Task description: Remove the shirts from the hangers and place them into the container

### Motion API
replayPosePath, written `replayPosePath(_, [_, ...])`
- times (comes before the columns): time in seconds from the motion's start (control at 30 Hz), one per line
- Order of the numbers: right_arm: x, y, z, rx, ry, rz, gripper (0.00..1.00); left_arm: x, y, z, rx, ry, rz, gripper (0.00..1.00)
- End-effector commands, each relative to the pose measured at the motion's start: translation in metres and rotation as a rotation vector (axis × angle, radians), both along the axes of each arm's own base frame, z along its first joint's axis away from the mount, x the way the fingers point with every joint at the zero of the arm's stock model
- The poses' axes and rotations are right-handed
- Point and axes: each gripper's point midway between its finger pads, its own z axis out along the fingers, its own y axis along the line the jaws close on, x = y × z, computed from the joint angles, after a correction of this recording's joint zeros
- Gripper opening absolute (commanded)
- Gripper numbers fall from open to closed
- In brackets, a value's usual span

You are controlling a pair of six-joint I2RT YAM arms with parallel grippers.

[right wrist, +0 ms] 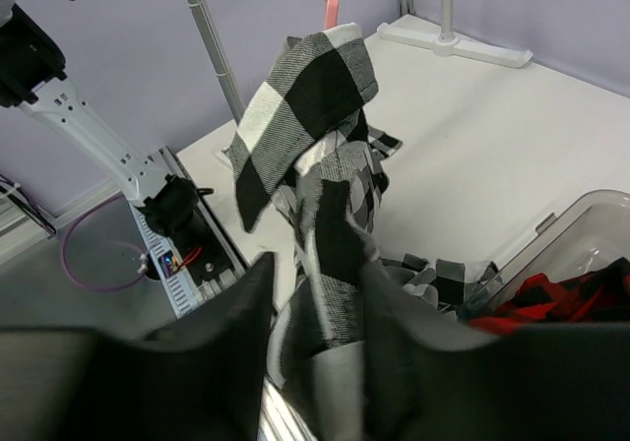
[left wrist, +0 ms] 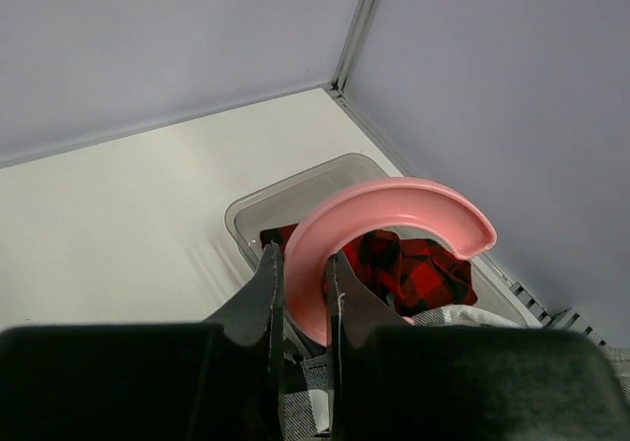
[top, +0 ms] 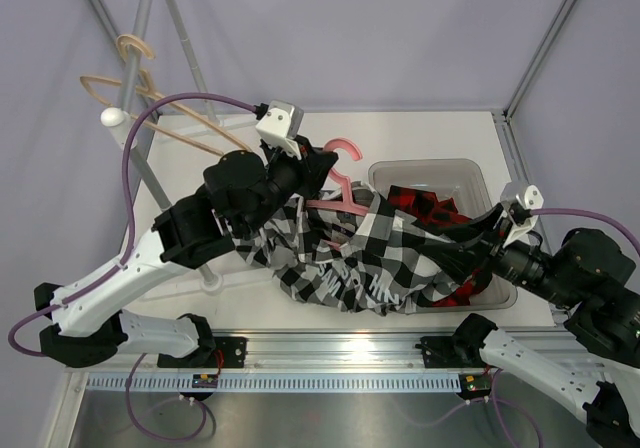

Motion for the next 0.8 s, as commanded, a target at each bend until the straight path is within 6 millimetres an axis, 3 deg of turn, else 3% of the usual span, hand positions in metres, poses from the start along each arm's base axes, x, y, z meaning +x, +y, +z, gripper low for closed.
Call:
replayPosePath(0.0, [0.005,-0.010,0.018,0.013,-0.040,-0.058,0.53,-0.008,0.005,0.041,-0.166,-0.039,-0.010,0.00])
replayPosePath(0.03, [0.005,-0.013,0.018,0.010,-0.036,-0.067,0.64,-0.007,0.006,0.040,-0.158,-0.040,-0.007,0.00])
replayPosePath(0.07, [0.005,-0.018,0.020,0.013,-0.037,-0.090,0.82,-0.007,0.007,0.041,-0.154,-0.046,-0.005,0.00])
replayPosePath(0.17, [-0.003,-0.024,0.014,-0.001,-0.014,-0.086,0.93,-0.006,0.010,0.044,-0.146,-0.053,0.009,0.00])
replayPosePath(0.6, [-0.017,-0.041,-0.035,-0.027,0.087,-0.113,0.91,-0.010,0.030,0.064,-0.143,-0.094,0.030,0.00])
replayPosePath(0.77, [-0.021,-0.046,-0.047,-0.042,0.120,-0.124,0.83,-0.011,0.035,0.067,-0.143,-0.102,0.035,0.00])
